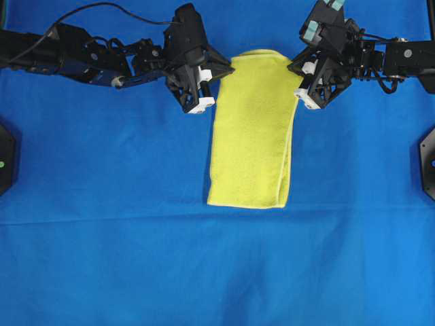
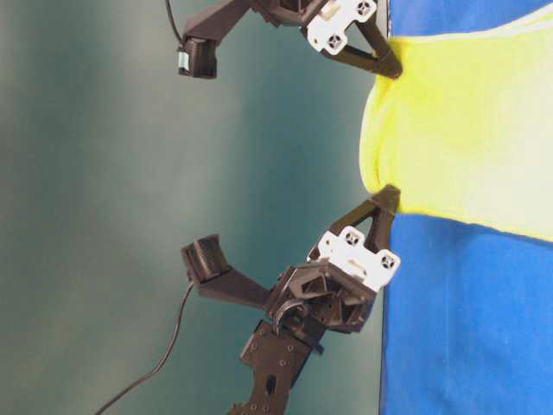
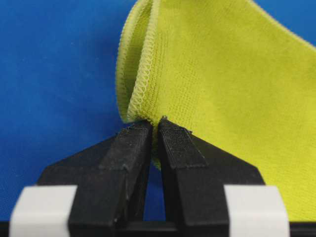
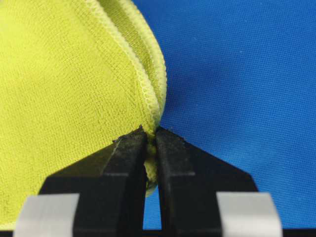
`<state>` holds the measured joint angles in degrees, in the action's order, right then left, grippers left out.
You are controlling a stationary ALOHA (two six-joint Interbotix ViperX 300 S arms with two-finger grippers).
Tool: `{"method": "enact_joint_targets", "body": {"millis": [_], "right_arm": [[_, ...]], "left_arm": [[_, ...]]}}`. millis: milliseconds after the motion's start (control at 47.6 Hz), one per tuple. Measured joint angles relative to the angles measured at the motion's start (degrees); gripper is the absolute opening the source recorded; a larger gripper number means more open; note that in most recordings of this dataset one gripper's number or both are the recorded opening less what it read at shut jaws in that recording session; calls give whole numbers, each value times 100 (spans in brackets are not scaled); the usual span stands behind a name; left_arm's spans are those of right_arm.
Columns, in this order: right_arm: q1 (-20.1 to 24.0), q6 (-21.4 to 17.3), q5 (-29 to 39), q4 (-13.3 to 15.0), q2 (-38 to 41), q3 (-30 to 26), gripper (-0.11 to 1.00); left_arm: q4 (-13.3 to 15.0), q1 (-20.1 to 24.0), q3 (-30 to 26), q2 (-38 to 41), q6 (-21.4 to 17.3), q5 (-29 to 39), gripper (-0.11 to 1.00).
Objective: Fold the yellow towel.
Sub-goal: 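Fold the far half of the strip down onto the near half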
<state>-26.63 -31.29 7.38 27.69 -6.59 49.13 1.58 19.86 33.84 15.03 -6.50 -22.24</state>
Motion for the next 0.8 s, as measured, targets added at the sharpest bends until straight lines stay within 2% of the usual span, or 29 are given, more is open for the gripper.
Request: {"method": "enact_joint_targets", "body": {"millis": [147, 252, 441, 609, 799], "right_arm": [[308, -35, 0, -62, -149, 70, 5], [686, -193, 26, -149, -272, 123, 5], [1591, -659, 176, -220, -343, 255, 5], [2347, -1072, 237, -220, -325, 272, 5], [2821, -1310, 229, -220, -167, 255, 5]], "left_arm": [[0, -229, 246, -193, 18, 0, 4], [0, -431, 492, -360, 44, 0, 4], [0, -1160, 844, -510, 62, 0, 4], [0, -1863, 914, -448, 70, -9, 4], [0, -2329, 932, -193, 158, -9, 4]]}}
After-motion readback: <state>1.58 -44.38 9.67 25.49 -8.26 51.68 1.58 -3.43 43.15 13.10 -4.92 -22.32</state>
